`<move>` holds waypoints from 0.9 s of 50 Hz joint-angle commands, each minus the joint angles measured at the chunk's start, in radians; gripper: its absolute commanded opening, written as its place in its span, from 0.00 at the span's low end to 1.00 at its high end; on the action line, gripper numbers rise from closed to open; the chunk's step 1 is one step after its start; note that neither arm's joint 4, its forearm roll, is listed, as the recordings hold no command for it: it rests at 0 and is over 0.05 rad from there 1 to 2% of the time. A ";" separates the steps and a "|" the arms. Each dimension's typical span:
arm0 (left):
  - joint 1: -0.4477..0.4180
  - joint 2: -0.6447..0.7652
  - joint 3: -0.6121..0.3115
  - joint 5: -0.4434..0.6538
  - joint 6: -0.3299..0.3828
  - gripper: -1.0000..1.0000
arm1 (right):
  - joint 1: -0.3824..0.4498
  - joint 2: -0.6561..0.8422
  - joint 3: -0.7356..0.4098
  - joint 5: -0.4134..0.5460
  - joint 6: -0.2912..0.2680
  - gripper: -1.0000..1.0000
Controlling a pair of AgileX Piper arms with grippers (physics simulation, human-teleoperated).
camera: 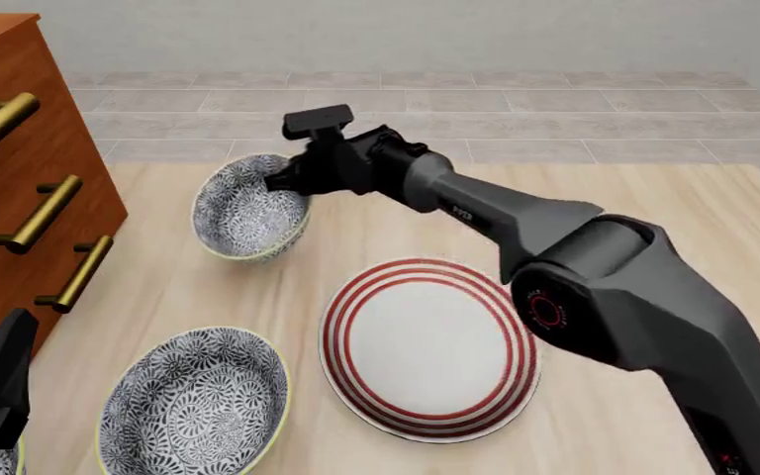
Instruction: Pick up the bowl and put it in the front on the plate.
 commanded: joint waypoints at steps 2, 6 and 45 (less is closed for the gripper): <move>0.000 0.000 0.000 0.000 0.000 1.00 | -0.024 -0.102 0.112 -0.048 -0.029 0.00; 0.000 0.000 0.000 0.000 0.000 1.00 | -0.023 -0.132 0.154 -0.068 -0.030 0.00; 0.000 0.000 0.000 0.000 0.000 1.00 | 0.004 -0.616 0.749 -0.275 -0.034 0.00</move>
